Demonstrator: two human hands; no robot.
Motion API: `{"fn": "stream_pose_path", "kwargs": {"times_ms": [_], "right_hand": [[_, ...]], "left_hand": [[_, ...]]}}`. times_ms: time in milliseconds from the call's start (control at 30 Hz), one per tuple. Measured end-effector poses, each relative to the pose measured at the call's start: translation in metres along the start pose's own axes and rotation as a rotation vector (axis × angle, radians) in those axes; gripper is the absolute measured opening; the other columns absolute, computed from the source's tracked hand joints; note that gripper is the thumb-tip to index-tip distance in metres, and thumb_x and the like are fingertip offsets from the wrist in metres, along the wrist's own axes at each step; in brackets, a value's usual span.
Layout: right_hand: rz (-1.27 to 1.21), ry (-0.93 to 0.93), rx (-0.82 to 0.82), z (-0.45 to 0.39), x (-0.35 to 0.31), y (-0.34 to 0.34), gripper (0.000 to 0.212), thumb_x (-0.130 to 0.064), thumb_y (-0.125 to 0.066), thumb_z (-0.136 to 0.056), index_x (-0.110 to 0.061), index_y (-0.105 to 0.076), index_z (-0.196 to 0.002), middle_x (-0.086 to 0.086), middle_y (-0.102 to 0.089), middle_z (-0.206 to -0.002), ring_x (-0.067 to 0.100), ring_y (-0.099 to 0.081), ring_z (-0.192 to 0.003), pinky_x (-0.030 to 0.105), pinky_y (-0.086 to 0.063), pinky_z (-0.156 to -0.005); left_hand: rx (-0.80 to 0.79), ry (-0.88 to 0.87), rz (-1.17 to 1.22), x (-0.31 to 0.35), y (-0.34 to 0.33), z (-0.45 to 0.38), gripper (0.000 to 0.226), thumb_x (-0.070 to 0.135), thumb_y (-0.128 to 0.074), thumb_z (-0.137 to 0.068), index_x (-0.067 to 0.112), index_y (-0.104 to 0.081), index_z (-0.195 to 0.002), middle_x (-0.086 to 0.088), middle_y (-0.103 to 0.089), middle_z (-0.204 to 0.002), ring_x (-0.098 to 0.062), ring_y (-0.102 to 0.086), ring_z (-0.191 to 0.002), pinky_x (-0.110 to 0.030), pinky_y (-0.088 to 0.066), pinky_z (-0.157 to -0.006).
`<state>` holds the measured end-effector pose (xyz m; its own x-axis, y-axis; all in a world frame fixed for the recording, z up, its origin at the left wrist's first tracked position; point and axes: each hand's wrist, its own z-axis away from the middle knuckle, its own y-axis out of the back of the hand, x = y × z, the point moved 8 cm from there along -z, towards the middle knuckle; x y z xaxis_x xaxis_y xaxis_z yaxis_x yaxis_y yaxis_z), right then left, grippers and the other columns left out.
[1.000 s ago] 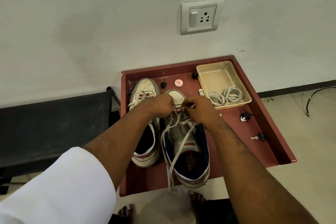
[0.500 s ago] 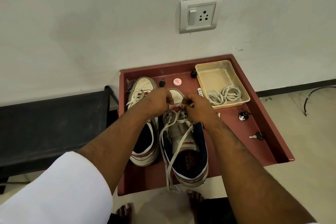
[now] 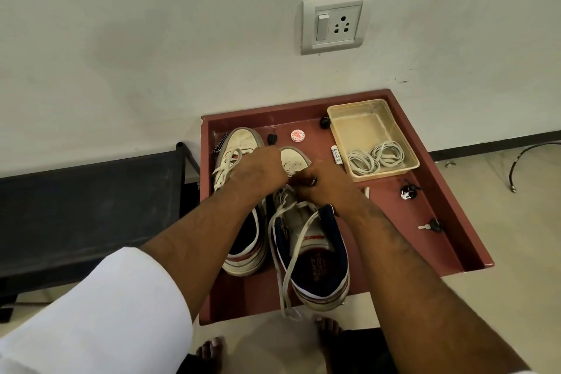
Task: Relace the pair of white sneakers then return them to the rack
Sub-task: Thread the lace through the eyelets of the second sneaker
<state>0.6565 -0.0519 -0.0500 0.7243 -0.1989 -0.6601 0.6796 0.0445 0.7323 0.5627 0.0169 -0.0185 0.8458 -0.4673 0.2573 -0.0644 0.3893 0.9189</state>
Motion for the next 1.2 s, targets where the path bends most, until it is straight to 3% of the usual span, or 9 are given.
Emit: {"fn": "stream_pose_path", "kwargs": {"times_ms": [133, 267, 467, 733, 833, 900, 967, 1100, 1200], "right_hand": [[0.028, -0.013, 0.008, 0.002, -0.002, -0.004, 0.026, -0.023, -0.073, -0.08, -0.027, -0.075, -0.106, -0.007, -0.073, -0.1, 0.004, -0.062, -0.081, 0.021, -0.049, -0.079], [0.026, -0.028, 0.063, 0.005, -0.004, -0.002, 0.025, -0.028, -0.073, -0.084, -0.022, -0.075, -0.108, -0.007, -0.066, -0.098, 0.005, -0.056, -0.083, 0.019, -0.043, -0.072], [0.233, -0.003, 0.167, 0.005, -0.017, -0.006, 0.024, -0.024, -0.069, -0.086, -0.02, -0.072, -0.11, 0.006, -0.059, -0.108, 0.023, -0.057, -0.097, 0.033, -0.05, -0.079], [0.183, 0.009, 0.082, 0.002, -0.016, -0.01, 0.025, -0.016, -0.057, -0.093, -0.012, -0.071, -0.113, 0.012, -0.058, -0.113, 0.027, -0.056, -0.103, 0.03, -0.044, -0.084], [0.173, 0.029, -0.049, -0.001, -0.014, -0.012, 0.025, -0.014, -0.057, -0.093, -0.008, -0.07, -0.113, 0.014, -0.056, -0.111, 0.028, -0.057, -0.102, 0.025, -0.039, -0.077], [0.162, 0.023, -0.068, -0.001, -0.012, -0.011, 0.024, -0.013, -0.058, -0.093, -0.005, -0.07, -0.112, 0.011, -0.055, -0.106, 0.026, -0.058, -0.099, 0.022, -0.035, -0.074], [0.171, 0.003, -0.065, -0.001, -0.01, -0.013, 0.022, -0.013, -0.057, -0.094, -0.004, -0.07, -0.109, 0.007, -0.049, -0.098, 0.026, -0.058, -0.095, 0.023, -0.035, -0.072], [0.195, -0.024, 0.003, -0.002, -0.009, -0.015, 0.022, -0.01, -0.057, -0.092, -0.004, -0.07, -0.108, 0.012, -0.058, -0.102, 0.029, -0.061, -0.092, 0.032, -0.046, -0.076], [0.166, -0.021, 0.033, -0.004, -0.009, -0.012, 0.023, -0.016, -0.064, -0.089, -0.01, -0.072, -0.11, 0.006, -0.056, -0.106, 0.022, -0.058, -0.093, 0.03, -0.046, -0.079]], "left_hand": [[-0.091, -0.068, -0.085, 0.004, -0.004, -0.001, 0.023, 0.02, -0.061, -0.092, 0.005, -0.065, -0.11, -0.012, -0.068, -0.105, -0.026, -0.063, -0.09, -0.034, -0.05, -0.075], [-0.159, -0.164, -0.055, 0.006, 0.002, 0.002, 0.015, 0.006, -0.064, -0.088, 0.004, -0.074, -0.099, -0.012, -0.071, -0.099, -0.025, -0.068, -0.09, -0.032, -0.055, -0.08], [-0.094, -0.212, -0.109, 0.011, 0.004, 0.007, 0.012, 0.011, -0.064, -0.087, 0.01, -0.073, -0.095, -0.009, -0.07, -0.094, -0.025, -0.067, -0.085, -0.039, -0.057, -0.081], [-0.019, -0.153, -0.159, 0.006, -0.001, 0.003, 0.021, 0.026, -0.061, -0.089, 0.011, -0.065, -0.102, -0.007, -0.066, -0.095, -0.028, -0.067, -0.088, -0.039, -0.057, -0.078], [-0.016, -0.06, -0.089, 0.0, -0.003, -0.003, 0.016, 0.028, -0.063, -0.086, 0.015, -0.055, -0.083, -0.006, -0.059, -0.085, -0.028, -0.063, -0.083, -0.036, -0.053, -0.074], [-0.068, -0.016, -0.032, -0.003, -0.006, -0.006, 0.026, 0.026, -0.065, -0.083, 0.014, -0.047, -0.069, -0.005, -0.06, -0.079, -0.026, -0.062, -0.078, -0.035, -0.054, -0.073], [-0.14, 0.021, 0.029, -0.006, -0.007, -0.007, 0.022, 0.021, -0.064, -0.082, 0.016, -0.051, -0.066, -0.005, -0.062, -0.073, -0.024, -0.064, -0.074, -0.035, -0.055, -0.071], [-0.199, 0.016, 0.081, -0.004, -0.009, -0.007, 0.011, 0.009, -0.064, -0.081, 0.006, -0.059, -0.072, -0.006, -0.061, -0.069, -0.019, -0.06, -0.061, -0.027, -0.051, -0.056], [-0.109, -0.073, 0.13, -0.003, -0.004, -0.007, 0.012, 0.008, -0.074, -0.079, 0.01, -0.07, -0.09, -0.004, -0.068, -0.088, -0.019, -0.066, -0.081, -0.035, -0.058, -0.077]]}}
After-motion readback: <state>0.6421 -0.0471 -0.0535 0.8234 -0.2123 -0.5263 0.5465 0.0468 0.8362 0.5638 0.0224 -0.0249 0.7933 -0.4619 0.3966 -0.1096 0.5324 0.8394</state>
